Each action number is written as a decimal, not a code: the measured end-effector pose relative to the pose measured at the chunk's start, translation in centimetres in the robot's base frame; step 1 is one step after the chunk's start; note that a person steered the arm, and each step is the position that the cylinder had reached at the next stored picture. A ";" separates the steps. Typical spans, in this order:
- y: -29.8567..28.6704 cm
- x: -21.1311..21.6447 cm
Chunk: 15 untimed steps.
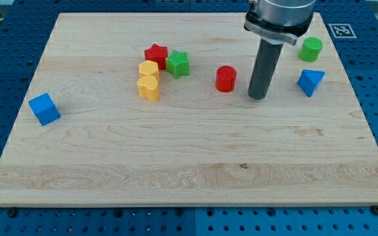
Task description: Slide red circle up a bit
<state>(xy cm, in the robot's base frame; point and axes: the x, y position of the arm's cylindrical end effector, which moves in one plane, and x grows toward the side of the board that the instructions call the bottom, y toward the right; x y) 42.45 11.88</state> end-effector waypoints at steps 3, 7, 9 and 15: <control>-9.3 -3.1; -0.2 6.2; -13.1 6.7; -13.5 -1.8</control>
<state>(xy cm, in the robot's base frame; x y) 40.63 -1.66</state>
